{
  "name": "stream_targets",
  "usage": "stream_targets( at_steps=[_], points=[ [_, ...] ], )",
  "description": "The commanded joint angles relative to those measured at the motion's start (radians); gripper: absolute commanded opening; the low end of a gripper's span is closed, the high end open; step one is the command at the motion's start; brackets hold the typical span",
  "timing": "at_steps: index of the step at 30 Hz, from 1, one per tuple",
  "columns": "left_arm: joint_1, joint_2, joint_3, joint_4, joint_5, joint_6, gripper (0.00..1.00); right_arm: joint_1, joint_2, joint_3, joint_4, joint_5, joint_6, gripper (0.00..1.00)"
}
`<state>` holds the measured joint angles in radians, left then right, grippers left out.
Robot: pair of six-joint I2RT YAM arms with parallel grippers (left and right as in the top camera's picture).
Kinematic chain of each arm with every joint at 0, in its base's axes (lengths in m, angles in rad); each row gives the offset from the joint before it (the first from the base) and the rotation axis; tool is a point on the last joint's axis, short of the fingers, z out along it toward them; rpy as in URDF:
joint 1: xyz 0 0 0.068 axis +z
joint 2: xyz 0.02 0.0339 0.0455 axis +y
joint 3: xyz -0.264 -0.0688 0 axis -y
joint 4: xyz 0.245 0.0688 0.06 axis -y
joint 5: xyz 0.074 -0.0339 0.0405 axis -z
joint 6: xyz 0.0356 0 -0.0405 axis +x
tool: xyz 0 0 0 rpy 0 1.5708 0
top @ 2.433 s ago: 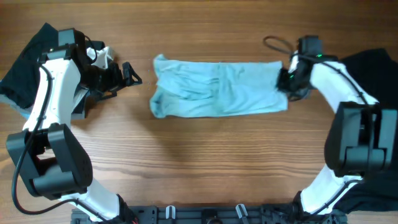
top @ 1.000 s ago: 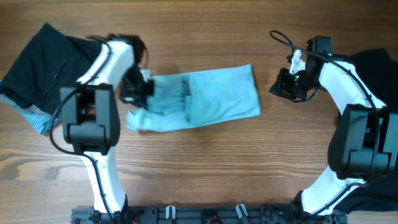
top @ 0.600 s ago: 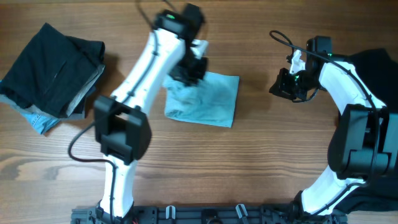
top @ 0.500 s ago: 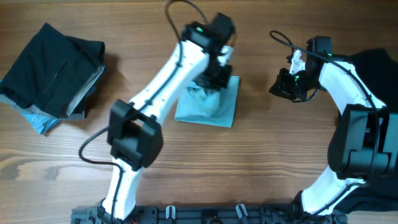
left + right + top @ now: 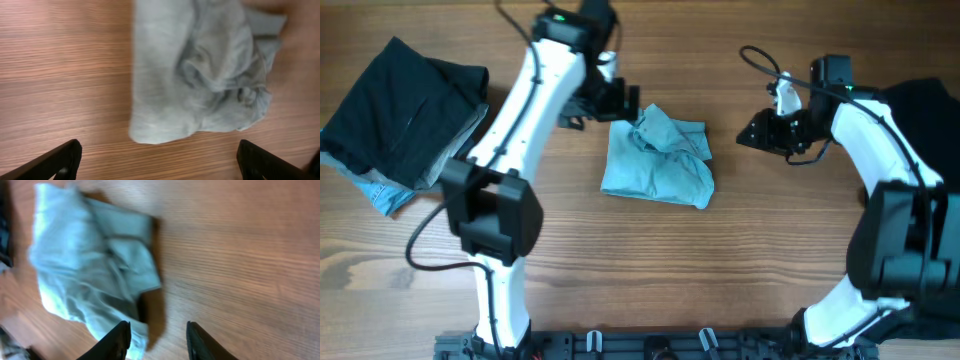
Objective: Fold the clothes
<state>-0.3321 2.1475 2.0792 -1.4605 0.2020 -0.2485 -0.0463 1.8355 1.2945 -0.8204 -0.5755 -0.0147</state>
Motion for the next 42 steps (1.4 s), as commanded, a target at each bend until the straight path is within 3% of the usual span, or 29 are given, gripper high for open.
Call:
stream_targets(
  at_steps=[1, 3, 6, 10, 11, 12, 13, 14, 17, 18, 19, 20, 21, 24, 29, 31, 34, 37, 38, 39, 40, 41, 42],
  points=[
    [0.097, -0.021, 0.004, -0.025, 0.037, 0.009, 1.0, 0.148, -0.125, 0.001, 0.07, 0.109, 0.028, 0.46],
    [0.103, -0.021, 0.004, -0.048, 0.041, 0.045, 1.0, 0.246, -0.1, 0.001, 0.108, 0.243, 0.069, 0.5],
    [0.092, -0.022, 0.004, -0.095, 0.04, 0.089, 1.0, 0.343, -0.031, 0.001, 0.135, 0.206, 0.014, 0.59],
    [0.093, -0.022, 0.004, -0.104, 0.04, 0.089, 1.0, 0.441, 0.025, 0.001, 0.217, 0.241, 0.018, 0.6],
    [0.093, -0.022, 0.004, -0.104, 0.04, 0.089, 1.0, 0.456, 0.035, 0.001, 0.238, 0.278, 0.031, 0.48],
    [0.093, -0.022, 0.004, -0.104, 0.038, 0.089, 1.0, 0.46, 0.041, 0.001, 0.25, 0.33, 0.066, 0.24],
    [0.093, -0.022, 0.004, -0.104, 0.033, 0.088, 1.0, 0.458, 0.043, 0.001, 0.256, 0.378, 0.095, 0.09],
    [0.093, -0.022, 0.004, -0.104, 0.032, 0.089, 1.0, 0.441, 0.042, 0.001, 0.264, 0.426, 0.123, 0.04],
    [0.093, -0.022, 0.004, -0.105, 0.032, 0.089, 1.0, 0.339, 0.025, 0.025, 0.224, 0.384, 0.13, 0.04],
    [0.093, -0.022, 0.004, -0.104, 0.032, 0.089, 1.0, 0.312, 0.015, 0.028, 0.208, 0.335, 0.103, 0.09],
    [0.093, -0.022, 0.004, -0.104, 0.032, 0.089, 1.0, 0.301, 0.007, 0.028, 0.192, 0.287, 0.052, 0.25],
    [0.093, -0.022, 0.004, -0.1, 0.032, 0.089, 1.0, 0.307, 0.004, 0.028, 0.172, 0.21, -0.037, 0.5],
    [0.093, -0.022, 0.004, -0.097, 0.032, 0.089, 1.0, 0.319, 0.004, 0.028, 0.162, 0.163, -0.09, 0.59],
    [0.093, -0.022, 0.004, -0.081, 0.032, 0.089, 1.0, 0.422, 0.01, 0.027, 0.175, 0.206, -0.148, 0.67],
    [0.095, -0.022, 0.004, -0.081, 0.032, 0.088, 1.0, 0.512, 0.091, 0.027, 0.249, 0.341, -0.14, 0.7],
    [0.095, -0.022, 0.004, -0.081, 0.032, 0.088, 1.0, 0.506, 0.115, 0.027, 0.315, 0.436, -0.037, 0.36],
    [0.095, -0.022, 0.004, -0.082, 0.032, 0.088, 1.0, 0.472, 0.114, 0.028, 0.399, 0.506, 0.033, 0.05],
    [0.095, -0.022, 0.004, -0.093, 0.032, 0.088, 1.0, 0.391, 0.087, 0.028, 0.354, 0.505, 0.098, 0.04],
    [0.095, -0.022, 0.004, -0.094, 0.032, 0.088, 1.0, 0.338, 0.062, 0.028, 0.323, 0.494, 0.124, 0.15],
    [0.095, -0.022, 0.004, -0.094, 0.033, 0.088, 1.0, 0.299, 0.04, 0.028, 0.301, 0.476, 0.122, 0.39],
    [0.095, -0.022, 0.004, -0.094, 0.033, 0.088, 1.0, 0.275, 0.025, 0.028, 0.286, 0.456, 0.122, 0.5],
    [0.095, -0.022, 0.004, -0.094, 0.033, 0.088, 1.0, 0.242, 0.004, 0.028, 0.266, 0.42, 0.119, 0.58],
    [0.095, -0.022, 0.004, -0.093, 0.033, 0.088, 1.0, 0.219, -0.014, 0.028, 0.252, 0.384, 0.116, 0.57]
  ],
)
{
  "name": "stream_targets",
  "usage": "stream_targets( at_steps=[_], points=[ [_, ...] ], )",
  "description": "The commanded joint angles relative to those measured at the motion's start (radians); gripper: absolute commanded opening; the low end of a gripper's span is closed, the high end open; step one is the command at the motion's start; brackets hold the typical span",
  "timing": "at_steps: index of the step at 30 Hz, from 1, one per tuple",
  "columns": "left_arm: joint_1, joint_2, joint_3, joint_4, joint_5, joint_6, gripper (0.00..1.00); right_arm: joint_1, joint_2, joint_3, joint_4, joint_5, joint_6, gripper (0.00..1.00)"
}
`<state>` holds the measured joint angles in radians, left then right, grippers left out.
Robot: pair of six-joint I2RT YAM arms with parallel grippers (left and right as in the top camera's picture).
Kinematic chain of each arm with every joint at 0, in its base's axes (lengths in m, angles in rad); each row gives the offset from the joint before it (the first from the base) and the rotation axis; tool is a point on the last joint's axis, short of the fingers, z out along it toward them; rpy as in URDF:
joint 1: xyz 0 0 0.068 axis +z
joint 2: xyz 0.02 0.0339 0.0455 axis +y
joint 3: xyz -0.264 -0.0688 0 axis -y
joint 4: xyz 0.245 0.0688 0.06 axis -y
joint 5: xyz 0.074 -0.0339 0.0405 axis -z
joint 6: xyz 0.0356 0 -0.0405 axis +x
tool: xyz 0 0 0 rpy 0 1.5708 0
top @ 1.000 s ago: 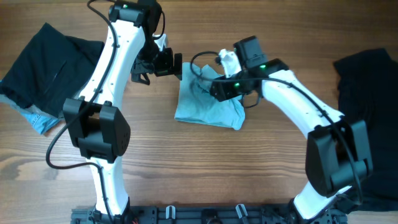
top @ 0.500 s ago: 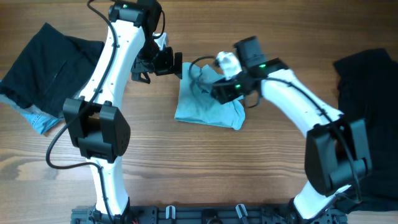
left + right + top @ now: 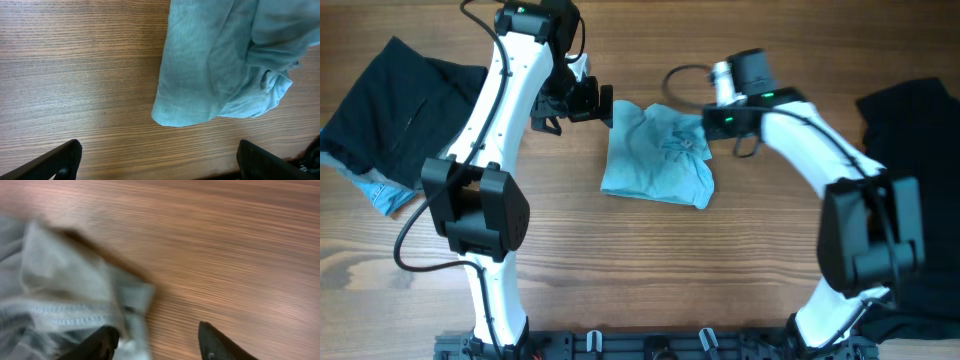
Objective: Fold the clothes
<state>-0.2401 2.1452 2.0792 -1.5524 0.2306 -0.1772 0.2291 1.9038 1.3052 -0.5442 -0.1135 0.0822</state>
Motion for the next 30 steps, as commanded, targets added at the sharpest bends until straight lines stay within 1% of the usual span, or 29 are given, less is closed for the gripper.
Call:
stream_targets(
  at_steps=[1, 2, 3, 4, 5, 6, 7, 8, 9, 11, 13, 14, 16, 17, 18, 19, 20, 21, 22, 23, 24, 25, 26, 27, 28, 29, 30],
  points=[
    [0.003, -0.019, 0.004, -0.001, 0.004, 0.017, 1.0, -0.071, -0.103, 0.017, -0.033, -0.162, -0.026, 0.53],
    [0.003, -0.019, 0.004, -0.001, 0.004, 0.017, 0.99, -0.072, -0.119, 0.017, -0.034, -0.28, -0.085, 0.52],
    [0.003, -0.019, 0.004, -0.001, 0.004, 0.017, 0.88, -0.066, -0.134, 0.017, -0.032, -0.448, -0.138, 0.4],
    [0.003, -0.019, 0.004, 0.0, 0.004, 0.017, 0.79, -0.053, -0.137, 0.017, -0.024, -0.531, -0.125, 0.3],
    [0.003, -0.019, 0.004, 0.003, 0.004, 0.017, 0.66, -0.034, -0.136, 0.017, -0.019, -0.555, -0.096, 0.21],
    [0.003, -0.019, 0.004, 0.012, 0.004, 0.017, 0.43, -0.005, -0.127, 0.017, -0.009, -0.546, -0.079, 0.2],
    [0.003, -0.019, 0.004, 0.023, 0.004, 0.017, 0.32, 0.037, -0.111, 0.016, 0.017, -0.533, -0.079, 0.2],
    [0.003, -0.019, 0.004, 0.03, 0.005, 0.017, 0.28, 0.067, -0.098, 0.016, 0.038, -0.521, -0.079, 0.21],
    [0.003, -0.019, 0.004, 0.033, 0.005, 0.017, 0.28, 0.105, -0.069, 0.016, 0.066, -0.471, -0.069, 0.22],
    [0.003, -0.019, 0.004, 0.033, 0.005, 0.016, 0.29, 0.15, 0.006, 0.016, 0.115, -0.335, 0.027, 0.22],
    [0.003, -0.019, 0.004, 0.033, 0.004, 0.017, 0.3, 0.16, 0.097, 0.016, 0.157, -0.33, 0.085, 0.18],
    [0.003, -0.019, 0.004, 0.032, 0.004, 0.017, 0.3, 0.151, 0.114, 0.016, 0.136, -0.28, 0.105, 0.15],
    [0.003, -0.019, 0.004, 0.03, 0.004, 0.017, 0.32, 0.1, 0.095, 0.017, -0.003, 0.019, 0.306, 0.11],
    [0.003, -0.019, 0.004, 0.029, 0.004, 0.017, 0.35, 0.063, 0.074, 0.017, -0.083, 0.137, 0.364, 0.09],
    [0.003, -0.019, 0.004, 0.028, 0.004, 0.017, 0.49, 0.018, 0.049, 0.017, -0.142, 0.194, 0.372, 0.09],
    [0.003, -0.019, 0.004, 0.029, 0.004, 0.017, 0.54, -0.024, 0.031, 0.017, -0.166, 0.193, 0.351, 0.11],
    [0.003, -0.019, 0.004, 0.032, 0.005, 0.017, 0.56, -0.084, 0.004, 0.017, -0.17, 0.127, 0.277, 0.2],
    [0.003, -0.019, 0.004, 0.038, 0.005, 0.016, 0.57, -0.116, -0.01, 0.017, -0.15, 0.012, 0.175, 0.28],
    [0.002, -0.019, 0.003, 0.044, 0.007, 0.016, 0.59, -0.139, -0.021, 0.017, -0.131, -0.135, 0.043, 0.39],
    [0.0, -0.019, 0.001, 0.052, 0.024, 0.016, 0.63, -0.156, -0.03, 0.017, -0.122, -0.292, -0.085, 0.45],
    [-0.003, -0.019, 0.0, 0.063, 0.059, 0.017, 0.67, -0.166, -0.036, 0.017, -0.126, -0.388, -0.157, 0.47],
    [-0.01, -0.019, 0.0, 0.08, 0.092, 0.017, 0.7, -0.168, -0.036, 0.017, -0.128, -0.399, -0.151, 0.45],
    [-0.018, -0.019, 0.0, 0.096, 0.109, 0.017, 0.7, -0.168, -0.036, 0.017, -0.127, -0.4, -0.132, 0.43],
    [-0.033, -0.019, -0.001, 0.124, 0.127, 0.017, 0.68, -0.166, -0.036, 0.017, -0.125, -0.405, -0.129, 0.39],
    [-0.055, -0.017, -0.007, 0.167, 0.139, 0.017, 0.59, -0.161, -0.036, 0.017, -0.113, -0.411, -0.101, 0.32],
    [-0.079, -0.017, -0.021, 0.214, 0.143, 0.017, 0.45, -0.15, -0.035, 0.017, -0.099, -0.408, -0.098, 0.25],
    [-0.119, -0.017, -0.058, 0.282, 0.143, 0.017, 0.31, -0.142, -0.031, 0.017, -0.095, -0.325, -0.037, 0.17]
  ],
)
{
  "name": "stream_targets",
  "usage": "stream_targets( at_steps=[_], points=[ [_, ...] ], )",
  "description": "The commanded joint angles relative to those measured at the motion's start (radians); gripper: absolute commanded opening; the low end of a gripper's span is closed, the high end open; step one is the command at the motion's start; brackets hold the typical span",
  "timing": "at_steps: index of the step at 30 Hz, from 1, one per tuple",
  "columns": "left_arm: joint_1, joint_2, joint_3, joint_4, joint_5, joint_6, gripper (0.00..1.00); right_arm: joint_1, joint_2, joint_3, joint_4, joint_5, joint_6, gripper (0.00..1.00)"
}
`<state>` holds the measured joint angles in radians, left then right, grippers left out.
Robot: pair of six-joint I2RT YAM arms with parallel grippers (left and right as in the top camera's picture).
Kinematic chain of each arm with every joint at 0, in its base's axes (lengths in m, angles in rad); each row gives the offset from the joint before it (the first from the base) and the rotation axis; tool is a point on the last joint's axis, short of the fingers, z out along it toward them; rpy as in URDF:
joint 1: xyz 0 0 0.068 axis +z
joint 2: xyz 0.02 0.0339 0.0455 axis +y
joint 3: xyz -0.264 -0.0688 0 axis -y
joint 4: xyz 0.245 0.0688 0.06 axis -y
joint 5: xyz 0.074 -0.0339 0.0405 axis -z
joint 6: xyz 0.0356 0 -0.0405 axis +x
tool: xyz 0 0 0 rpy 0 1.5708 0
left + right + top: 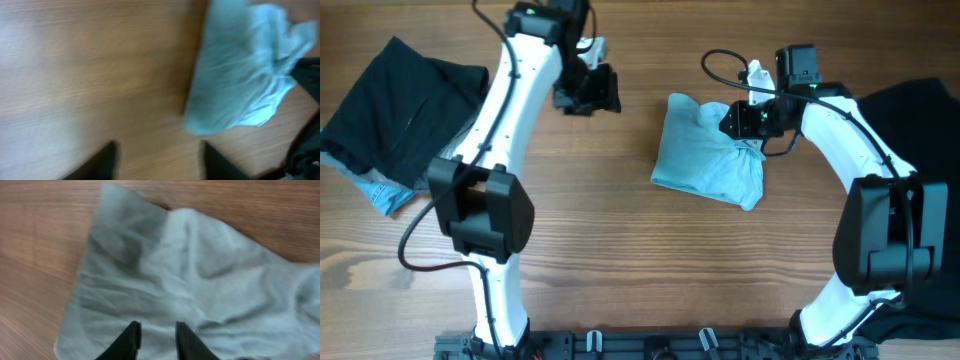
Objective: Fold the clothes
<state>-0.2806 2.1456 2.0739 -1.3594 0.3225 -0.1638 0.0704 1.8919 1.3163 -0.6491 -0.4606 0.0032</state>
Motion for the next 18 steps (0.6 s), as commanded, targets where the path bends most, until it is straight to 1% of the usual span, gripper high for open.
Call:
stream_targets(
  at_steps=[1, 2, 3, 4, 5, 6, 7, 8, 9, 10, 11, 13, 15, 16, 17, 18],
  points=[
    [-0.106, -0.017, -0.083, 0.129, 0.051, 0.003, 0.22, 0.018, -0.015, 0.005, -0.003, 0.161, 0.145, 0.1],
    [-0.134, -0.017, -0.123, 0.173, 0.051, 0.003, 0.2, 0.017, -0.005, 0.003, -0.019, 0.315, 0.206, 0.04],
    [-0.169, -0.017, -0.18, 0.23, 0.051, 0.003, 0.29, 0.007, 0.006, 0.003, -0.032, 0.472, 0.251, 0.04],
    [-0.189, -0.017, -0.214, 0.26, 0.051, 0.003, 0.4, -0.01, 0.015, 0.003, -0.034, 0.617, 0.329, 0.04],
    [-0.208, -0.017, -0.249, 0.288, 0.047, 0.003, 0.56, -0.042, 0.016, 0.004, -0.019, 0.69, 0.389, 0.04],
    [-0.227, -0.017, -0.293, 0.325, 0.022, 0.003, 0.65, -0.071, 0.013, 0.009, -0.005, 0.628, 0.372, 0.04],
    [-0.235, -0.016, -0.325, 0.35, -0.003, 0.003, 0.71, -0.098, 0.01, 0.016, 0.008, 0.497, 0.312, 0.09],
    [-0.24, -0.016, -0.36, 0.378, -0.009, 0.003, 0.75, -0.124, 0.008, 0.019, 0.016, 0.256, 0.173, 0.32],
    [-0.24, -0.016, -0.392, 0.401, -0.009, 0.003, 0.76, -0.136, 0.008, 0.019, -0.001, 0.098, 0.11, 0.45],
    [-0.24, -0.016, -0.423, 0.424, -0.008, -0.001, 0.75, -0.136, 0.008, 0.019, -0.035, 0.017, 0.1, 0.54],
    [-0.24, -0.016, -0.444, 0.439, -0.005, -0.001, 0.73, -0.13, 0.009, 0.018, -0.06, -0.016, 0.101, 0.57],
    [-0.242, -0.016, -0.488, 0.484, 0.008, -0.001, 0.62, -0.111, 0.011, 0.017, -0.086, -0.037, 0.101, 0.59],
    [-0.245, -0.016, -0.512, 0.512, 0.018, -0.001, 0.43, -0.092, 0.024, 0.017, -0.087, -0.032, 0.11, 0.58],
    [-0.245, -0.016, -0.512, 0.512, 0.018, -0.001, 0.32, -0.088, 0.034, 0.017, -0.077, -0.022, 0.135, 0.51],
    [-0.245, -0.016, -0.512, 0.512, 0.018, -0.001, 0.24, -0.087, 0.042, 0.017, -0.068, 0.01, 0.172, 0.41],
    [-0.242, -0.016, -0.512, 0.513, 0.018, -0.001, 0.18, -0.087, 0.046, 0.017, -0.068, 0.011, 0.18, 0.41]
  ],
)
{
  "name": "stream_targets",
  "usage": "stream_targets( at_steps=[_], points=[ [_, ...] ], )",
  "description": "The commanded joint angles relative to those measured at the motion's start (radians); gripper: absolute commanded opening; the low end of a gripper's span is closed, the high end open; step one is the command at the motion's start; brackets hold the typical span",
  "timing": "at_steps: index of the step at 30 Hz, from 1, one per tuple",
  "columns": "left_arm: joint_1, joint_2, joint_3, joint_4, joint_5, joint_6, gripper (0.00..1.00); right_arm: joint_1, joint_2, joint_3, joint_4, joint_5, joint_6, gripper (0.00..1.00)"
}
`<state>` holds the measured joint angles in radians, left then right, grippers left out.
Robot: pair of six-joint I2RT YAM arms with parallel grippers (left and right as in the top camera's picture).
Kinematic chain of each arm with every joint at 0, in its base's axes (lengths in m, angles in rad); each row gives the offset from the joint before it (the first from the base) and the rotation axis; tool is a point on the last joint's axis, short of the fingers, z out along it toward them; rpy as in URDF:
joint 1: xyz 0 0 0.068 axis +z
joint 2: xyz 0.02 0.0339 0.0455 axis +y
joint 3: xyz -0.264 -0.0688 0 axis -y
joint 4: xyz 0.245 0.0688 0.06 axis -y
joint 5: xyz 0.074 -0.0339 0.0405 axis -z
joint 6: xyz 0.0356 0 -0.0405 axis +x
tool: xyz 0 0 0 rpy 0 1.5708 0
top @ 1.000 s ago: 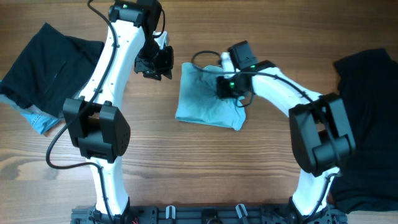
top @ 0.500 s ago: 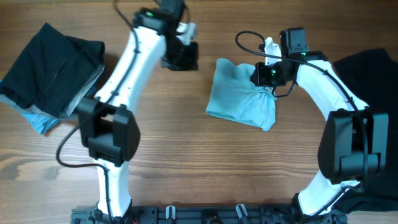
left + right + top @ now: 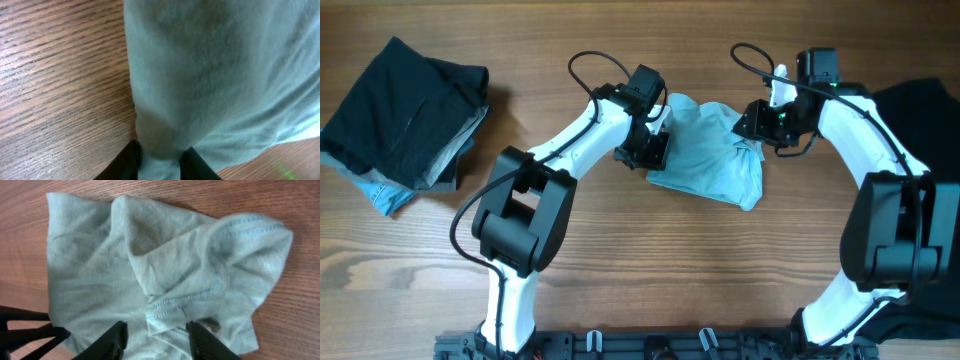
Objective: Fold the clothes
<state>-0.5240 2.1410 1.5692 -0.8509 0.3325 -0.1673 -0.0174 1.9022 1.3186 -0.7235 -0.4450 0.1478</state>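
A crumpled light blue garment (image 3: 705, 165) lies on the wooden table, a little right of centre. My left gripper (image 3: 650, 152) sits at its left edge and is shut on a pinch of the cloth; in the left wrist view the garment (image 3: 210, 65) fills the frame and a fold of it is squeezed in the left gripper (image 3: 160, 162). My right gripper (image 3: 761, 123) hovers at the garment's upper right corner. The right wrist view shows a stitched hem fold (image 3: 200, 300) lying under the right gripper (image 3: 155, 340), whose fingers stand apart, open.
A stack of dark folded clothes (image 3: 405, 105) with a light blue piece under it lies at the far left. Another dark garment (image 3: 920, 105) lies at the right edge. A black rail (image 3: 650, 345) runs along the front edge.
My left gripper has moved from bare table left of the garment to its left edge and has shut on the cloth. The right gripper's fingers stand wider apart than before. The garment stays put.
At first the garment lay mid-table with both grippers open beside it. Then the right gripper was at its upper right corner. Later the garment lay further right with the right gripper narrowed over it. Now the left is shut on its left edge.
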Motion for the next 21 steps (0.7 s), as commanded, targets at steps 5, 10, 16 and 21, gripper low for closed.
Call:
stream_targets(
  at_steps=[5, 10, 16, 21],
  points=[
    [0.003, -0.011, -0.007, 0.007, 0.008, 0.003, 0.1, 0.053, 0.039, -0.013, 0.008, -0.015, 0.013, 0.42],
    [0.003, -0.011, -0.007, 0.006, 0.008, 0.002, 0.08, 0.076, 0.039, -0.032, 0.089, 0.162, 0.116, 0.06],
    [0.003, -0.011, -0.007, 0.005, 0.008, 0.003, 0.08, 0.065, 0.04, -0.051, 0.014, 0.451, 0.223, 0.04],
    [0.003, -0.011, -0.007, -0.001, 0.008, 0.003, 0.09, 0.058, 0.037, -0.041, 0.018, 0.04, -0.049, 0.56]
  ],
)
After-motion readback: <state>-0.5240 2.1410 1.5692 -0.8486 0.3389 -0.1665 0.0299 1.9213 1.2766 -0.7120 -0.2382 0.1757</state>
